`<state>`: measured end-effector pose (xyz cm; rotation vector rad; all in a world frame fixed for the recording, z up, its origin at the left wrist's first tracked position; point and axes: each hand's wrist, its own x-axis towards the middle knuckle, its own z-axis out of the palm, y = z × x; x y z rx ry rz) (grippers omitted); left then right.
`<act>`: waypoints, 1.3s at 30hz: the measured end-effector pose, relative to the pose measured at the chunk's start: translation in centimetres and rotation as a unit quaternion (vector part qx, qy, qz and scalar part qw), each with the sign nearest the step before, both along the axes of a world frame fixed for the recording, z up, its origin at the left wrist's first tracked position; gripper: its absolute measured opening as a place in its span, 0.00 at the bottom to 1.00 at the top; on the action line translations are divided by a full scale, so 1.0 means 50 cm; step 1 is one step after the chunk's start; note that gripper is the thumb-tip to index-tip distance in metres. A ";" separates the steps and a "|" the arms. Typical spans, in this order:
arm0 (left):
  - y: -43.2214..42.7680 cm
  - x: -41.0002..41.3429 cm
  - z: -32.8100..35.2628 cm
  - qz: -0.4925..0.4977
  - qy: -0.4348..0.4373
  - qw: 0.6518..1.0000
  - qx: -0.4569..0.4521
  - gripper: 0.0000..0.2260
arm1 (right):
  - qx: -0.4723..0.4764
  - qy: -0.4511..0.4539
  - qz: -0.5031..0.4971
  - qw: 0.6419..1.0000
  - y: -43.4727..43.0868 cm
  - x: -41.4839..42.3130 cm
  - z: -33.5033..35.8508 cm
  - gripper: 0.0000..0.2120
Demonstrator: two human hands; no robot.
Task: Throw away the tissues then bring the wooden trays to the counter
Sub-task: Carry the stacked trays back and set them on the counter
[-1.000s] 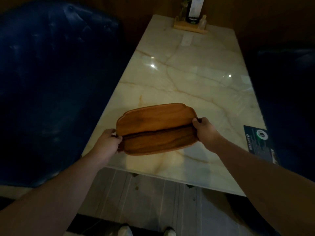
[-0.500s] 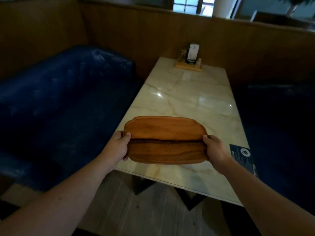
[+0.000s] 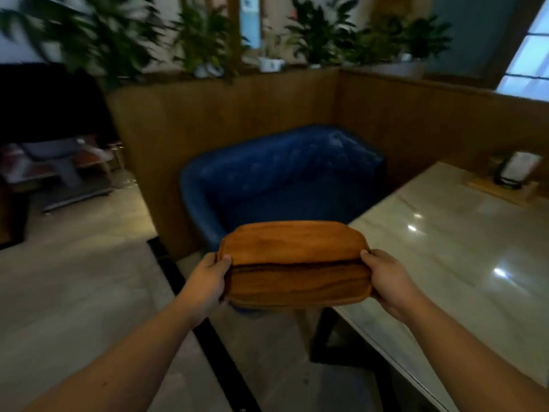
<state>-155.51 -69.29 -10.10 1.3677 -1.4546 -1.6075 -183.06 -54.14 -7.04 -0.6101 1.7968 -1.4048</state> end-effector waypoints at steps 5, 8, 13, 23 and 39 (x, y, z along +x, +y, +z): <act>0.018 0.271 0.044 0.126 -0.017 0.990 -0.060 0.12 | -0.013 -0.010 0.117 0.993 -0.123 0.220 0.035 0.13; 0.056 0.451 0.067 0.189 -0.009 0.980 -0.066 0.12 | -0.010 -0.007 0.202 0.979 -0.183 0.376 0.055 0.14; 0.152 0.770 0.099 0.299 -0.022 0.951 -0.075 0.12 | -0.017 0.006 0.312 0.950 -0.244 0.698 0.074 0.13; 0.371 1.305 0.151 0.495 -0.043 0.865 -0.070 0.12 | -0.023 -0.025 0.488 0.872 -0.257 1.334 0.091 0.11; 0.582 1.853 0.169 0.769 -0.086 0.632 -0.030 0.13 | -0.019 -0.045 0.759 0.649 -0.310 2.204 0.093 0.09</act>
